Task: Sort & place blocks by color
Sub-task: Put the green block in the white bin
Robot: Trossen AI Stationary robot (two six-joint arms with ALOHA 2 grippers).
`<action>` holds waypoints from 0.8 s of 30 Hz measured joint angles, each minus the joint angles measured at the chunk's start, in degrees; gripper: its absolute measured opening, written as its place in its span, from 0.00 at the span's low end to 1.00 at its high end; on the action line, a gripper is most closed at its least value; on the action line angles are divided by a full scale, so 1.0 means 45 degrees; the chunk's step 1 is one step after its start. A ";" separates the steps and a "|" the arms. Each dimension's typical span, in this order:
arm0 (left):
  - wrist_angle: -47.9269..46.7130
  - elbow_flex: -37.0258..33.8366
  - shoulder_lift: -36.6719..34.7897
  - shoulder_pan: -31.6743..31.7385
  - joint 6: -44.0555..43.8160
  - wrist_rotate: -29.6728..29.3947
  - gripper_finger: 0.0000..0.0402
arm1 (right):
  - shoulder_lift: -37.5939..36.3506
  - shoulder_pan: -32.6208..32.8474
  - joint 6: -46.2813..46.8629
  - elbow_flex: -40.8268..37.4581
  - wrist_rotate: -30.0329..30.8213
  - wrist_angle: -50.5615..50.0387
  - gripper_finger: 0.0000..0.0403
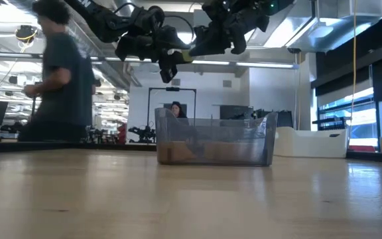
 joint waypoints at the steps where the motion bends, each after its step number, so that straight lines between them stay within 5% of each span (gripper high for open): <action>1: 0.0116 0.0000 0.0000 0.0000 -0.0146 0.0071 0.27 | 0.0000 0.0000 -0.0024 0.0005 -0.0019 0.0000 0.36; 7: 0.0207 0.0000 0.0000 0.0000 -0.0312 0.0153 0.27 | 0.0000 0.0000 -0.0306 0.0005 -0.0024 0.0095 0.34; 12: 0.0146 0.0000 0.0000 0.0005 -0.0465 0.0319 0.27 | 0.0000 -0.0005 -0.0623 0.0005 -0.0029 0.0224 0.18; 24: 0.0088 0.0000 0.0000 0.0289 0.0349 -0.0414 0.39 | -0.0015 -0.0012 -0.0214 0.0005 0.0784 -0.0002 0.18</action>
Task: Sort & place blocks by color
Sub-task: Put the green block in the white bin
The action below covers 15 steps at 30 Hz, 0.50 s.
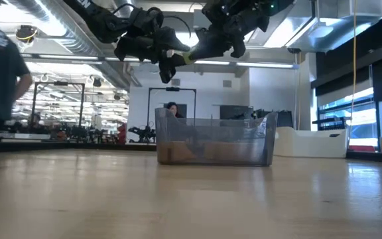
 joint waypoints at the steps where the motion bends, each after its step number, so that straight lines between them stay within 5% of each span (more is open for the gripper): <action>1: -0.0002 0.0000 0.0000 0.0098 0.0132 -0.0061 0.40 | -0.0015 -0.0023 0.0129 0.0000 0.0136 -0.0048 0.18; 11: -0.0663 0.0000 -0.0005 0.1235 0.1738 -0.1177 0.41 | -0.1051 -0.0229 0.2245 0.0000 0.3648 -0.1078 0.18; 15: -0.0780 0.0000 -0.0005 0.1550 0.2296 -0.1680 0.41 | -0.1722 -0.0403 0.4222 0.0004 0.6971 -0.1895 0.18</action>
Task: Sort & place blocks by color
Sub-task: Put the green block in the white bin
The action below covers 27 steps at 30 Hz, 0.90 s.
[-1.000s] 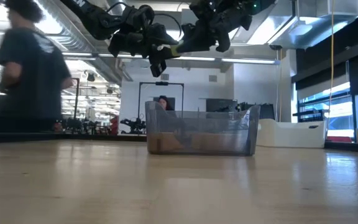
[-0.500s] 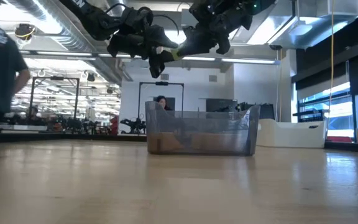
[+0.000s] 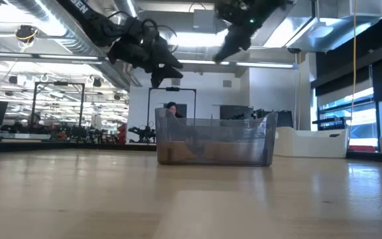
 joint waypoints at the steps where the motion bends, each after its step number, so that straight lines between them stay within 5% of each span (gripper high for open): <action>1: -0.0019 0.0000 0.0000 0.0066 0.0137 -0.0138 0.41 | -0.0133 -0.0080 0.0630 0.0001 0.1093 -0.0402 0.18; 4: -0.0058 0.0000 0.0000 0.0223 0.0470 -0.0339 0.41 | -0.0240 -0.0430 0.2993 0.0001 0.4088 -0.2274 0.18; 7: -0.0122 0.0000 0.0000 0.0374 0.0696 -0.0450 0.42 | -0.0250 -0.1188 0.5625 0.0001 0.5172 -0.4693 0.18; 15: -0.0150 0.0000 0.0000 0.0681 0.0840 -0.0450 0.42 | -0.0162 -0.3830 0.9681 -0.1487 0.4219 -0.6552 0.18; 27: -0.0148 0.0000 0.0000 0.0735 0.0840 -0.0473 0.42 | -0.0153 -0.6240 0.9801 -0.5251 0.2722 -0.4576 0.18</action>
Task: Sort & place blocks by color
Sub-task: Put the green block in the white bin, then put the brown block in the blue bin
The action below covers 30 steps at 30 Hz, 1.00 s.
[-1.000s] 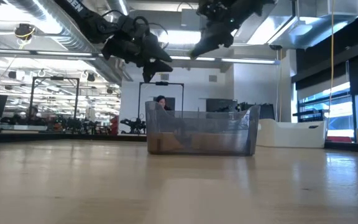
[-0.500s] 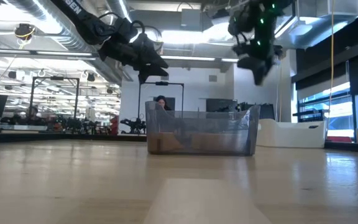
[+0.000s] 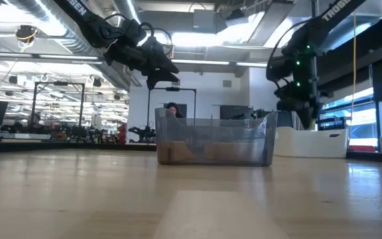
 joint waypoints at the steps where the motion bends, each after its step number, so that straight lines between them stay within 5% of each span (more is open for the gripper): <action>1: 0.0000 0.0000 0.0000 0.0000 0.0000 0.0000 0.42 | 0.0000 -0.0101 -0.0082 -0.0176 -0.0025 0.0217 0.18; 11: -0.0007 0.0000 0.0000 0.0000 0.0000 0.0024 0.42 | 0.0000 -0.0756 -0.0417 -0.0908 -0.0293 0.1337 0.18; 17: -0.0046 0.0000 0.0000 0.0000 -0.0005 0.0068 0.42 | 0.0005 -0.0751 -0.0431 -0.0975 -0.0309 0.1437 0.30; 24: -0.0046 0.0000 0.0000 0.0000 -0.0005 0.0073 0.42 | 0.0001 -0.0751 -0.0114 -0.0965 -0.0364 0.1395 0.31; 30: -0.0098 0.0000 -0.0004 -0.0254 0.0418 0.0657 0.42 | -0.0405 -0.0348 -0.0989 0.0083 -0.2378 0.0336 0.31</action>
